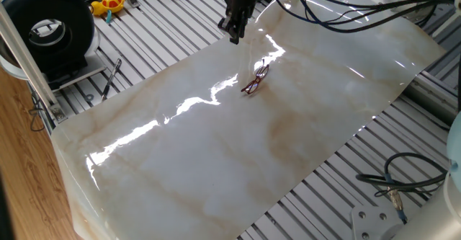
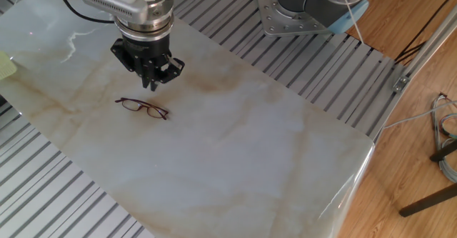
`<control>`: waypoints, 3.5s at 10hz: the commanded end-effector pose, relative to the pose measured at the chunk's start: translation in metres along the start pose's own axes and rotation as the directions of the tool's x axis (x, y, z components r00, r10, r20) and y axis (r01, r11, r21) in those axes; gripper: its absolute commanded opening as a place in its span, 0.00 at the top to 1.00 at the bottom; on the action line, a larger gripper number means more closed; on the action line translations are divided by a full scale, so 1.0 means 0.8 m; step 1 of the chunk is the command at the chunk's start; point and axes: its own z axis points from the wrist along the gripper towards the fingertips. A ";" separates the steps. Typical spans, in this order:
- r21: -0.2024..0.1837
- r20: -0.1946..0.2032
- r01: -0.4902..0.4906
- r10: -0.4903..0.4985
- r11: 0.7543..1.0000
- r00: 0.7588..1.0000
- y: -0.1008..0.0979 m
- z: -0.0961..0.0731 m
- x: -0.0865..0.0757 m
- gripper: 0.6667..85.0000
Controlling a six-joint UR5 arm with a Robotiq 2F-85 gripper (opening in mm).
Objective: Unfold the leg of the glasses (with one hand)
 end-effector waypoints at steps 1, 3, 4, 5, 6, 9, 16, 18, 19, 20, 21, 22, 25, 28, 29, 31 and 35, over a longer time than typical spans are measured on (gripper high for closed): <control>0.005 0.014 0.033 -0.034 0.999 0.999 -0.003 -0.001 -0.004 0.95; 0.005 0.015 0.033 -0.034 0.999 0.999 -0.003 -0.001 -0.005 0.95; 0.004 0.016 0.032 -0.032 0.999 0.999 -0.003 -0.001 -0.004 0.95; 0.002 0.016 0.030 -0.030 1.000 0.999 -0.003 0.000 -0.004 0.95; 0.001 0.017 0.028 -0.028 1.000 0.999 -0.002 0.000 -0.004 0.95; 0.001 0.020 0.033 -0.033 0.999 0.999 -0.002 0.000 -0.005 0.95; 0.016 0.037 0.084 -0.084 0.996 0.996 -0.006 -0.001 -0.011 0.93; 0.003 0.034 0.067 -0.068 0.998 0.997 -0.003 -0.001 -0.009 0.93; -0.016 0.031 0.061 -0.061 0.998 0.998 0.003 -0.001 -0.007 0.93; -0.027 0.053 0.070 -0.068 0.997 0.996 0.008 -0.001 -0.014 0.93; -0.026 0.087 0.095 -0.092 0.995 0.992 0.009 -0.002 -0.025 0.93; -0.025 0.136 0.126 -0.121 0.992 0.983 0.011 -0.004 -0.041 0.92; -0.103 0.148 0.160 -0.144 0.982 0.979 0.038 -0.006 -0.040 0.88; -0.058 0.093 0.240 -0.234 0.969 0.968 0.017 0.014 -0.029 0.87; -0.091 0.090 0.241 -0.233 0.966 0.968 0.020 0.031 -0.028 0.84; -0.108 0.046 0.238 -0.235 0.965 0.971 0.017 0.050 -0.017 0.83; -0.123 0.045 0.266 -0.262 0.956 0.964 0.024 0.043 -0.016 0.75</control>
